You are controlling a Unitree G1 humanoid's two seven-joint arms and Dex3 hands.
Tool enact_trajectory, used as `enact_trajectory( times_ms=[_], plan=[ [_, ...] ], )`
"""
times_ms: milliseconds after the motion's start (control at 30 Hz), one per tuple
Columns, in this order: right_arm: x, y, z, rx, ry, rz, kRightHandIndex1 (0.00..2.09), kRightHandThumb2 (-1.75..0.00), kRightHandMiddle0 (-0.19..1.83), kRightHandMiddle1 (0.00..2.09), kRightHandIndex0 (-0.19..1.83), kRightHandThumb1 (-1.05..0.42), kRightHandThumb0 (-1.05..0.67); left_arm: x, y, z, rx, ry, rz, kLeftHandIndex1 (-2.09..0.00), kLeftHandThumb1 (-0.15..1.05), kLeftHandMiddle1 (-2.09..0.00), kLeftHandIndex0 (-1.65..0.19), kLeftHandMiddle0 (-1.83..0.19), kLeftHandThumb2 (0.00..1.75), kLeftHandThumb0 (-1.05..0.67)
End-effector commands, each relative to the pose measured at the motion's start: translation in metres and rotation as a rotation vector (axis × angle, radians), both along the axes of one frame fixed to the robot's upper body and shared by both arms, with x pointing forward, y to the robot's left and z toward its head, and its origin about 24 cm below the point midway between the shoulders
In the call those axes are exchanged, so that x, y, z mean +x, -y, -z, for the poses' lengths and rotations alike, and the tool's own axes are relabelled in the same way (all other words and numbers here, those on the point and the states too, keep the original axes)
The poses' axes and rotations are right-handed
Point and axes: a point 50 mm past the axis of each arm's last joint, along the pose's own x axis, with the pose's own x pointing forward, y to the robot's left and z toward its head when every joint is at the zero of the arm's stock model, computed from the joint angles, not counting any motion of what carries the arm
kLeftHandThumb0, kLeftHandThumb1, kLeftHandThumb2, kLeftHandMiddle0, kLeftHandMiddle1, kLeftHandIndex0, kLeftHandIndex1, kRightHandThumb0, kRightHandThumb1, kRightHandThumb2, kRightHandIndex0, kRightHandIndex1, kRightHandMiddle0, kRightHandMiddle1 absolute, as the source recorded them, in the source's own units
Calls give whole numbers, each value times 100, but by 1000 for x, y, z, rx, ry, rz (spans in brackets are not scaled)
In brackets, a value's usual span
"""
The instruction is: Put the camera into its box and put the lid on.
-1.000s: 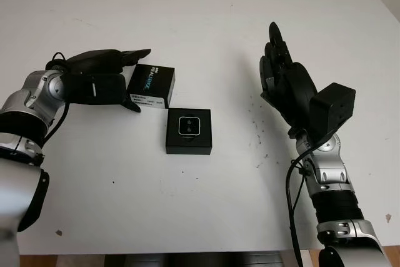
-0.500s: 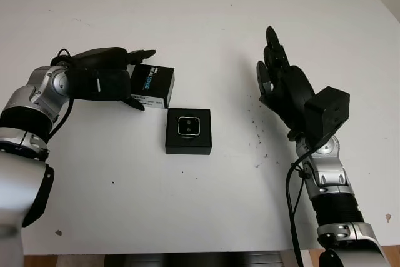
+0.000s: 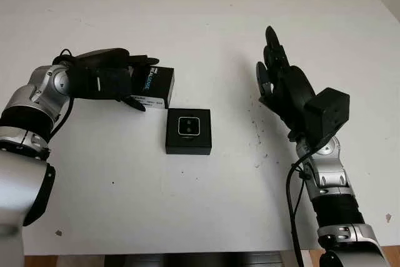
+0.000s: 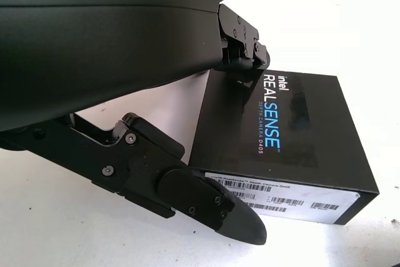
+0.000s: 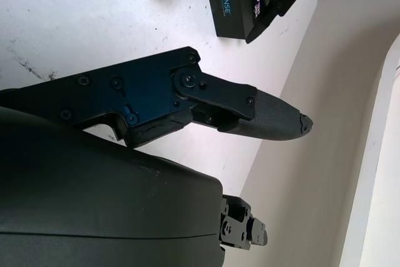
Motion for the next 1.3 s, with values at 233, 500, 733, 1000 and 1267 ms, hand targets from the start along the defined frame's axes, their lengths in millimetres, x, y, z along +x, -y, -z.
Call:
enact_trajectory(
  times_ms=[233,500,733,1000,1267],
  plan=[
    [-3,1,1,-9,2,-4,4,-69,-18,5,-19,-105,-70,-1,3,0,27,162,14,-25,86,-30,-46,-56,6,-41],
    [-5,1,1,-11,16,-23,3,-66,-17,5,-19,-105,-72,-5,7,6,-88,384,0,-101,98,-127,-45,-41,6,-27],
    [-6,0,3,7,10,-25,4,-63,-16,6,-19,-105,-71,-4,9,10,-151,349,-30,-143,99,-151,-31,-35,5,-22],
    [-8,1,6,5,5,-33,5,-62,-16,6,-19,-105,-69,-1,9,7,-242,277,-87,-150,97,-156,-29,-33,5,-20],
    [-8,-2,9,10,-15,-36,5,-60,-16,6,-19,-105,-70,5,7,-13,-352,191,-152,-148,96,-173,-32,-46,5,-24]
  ],
)
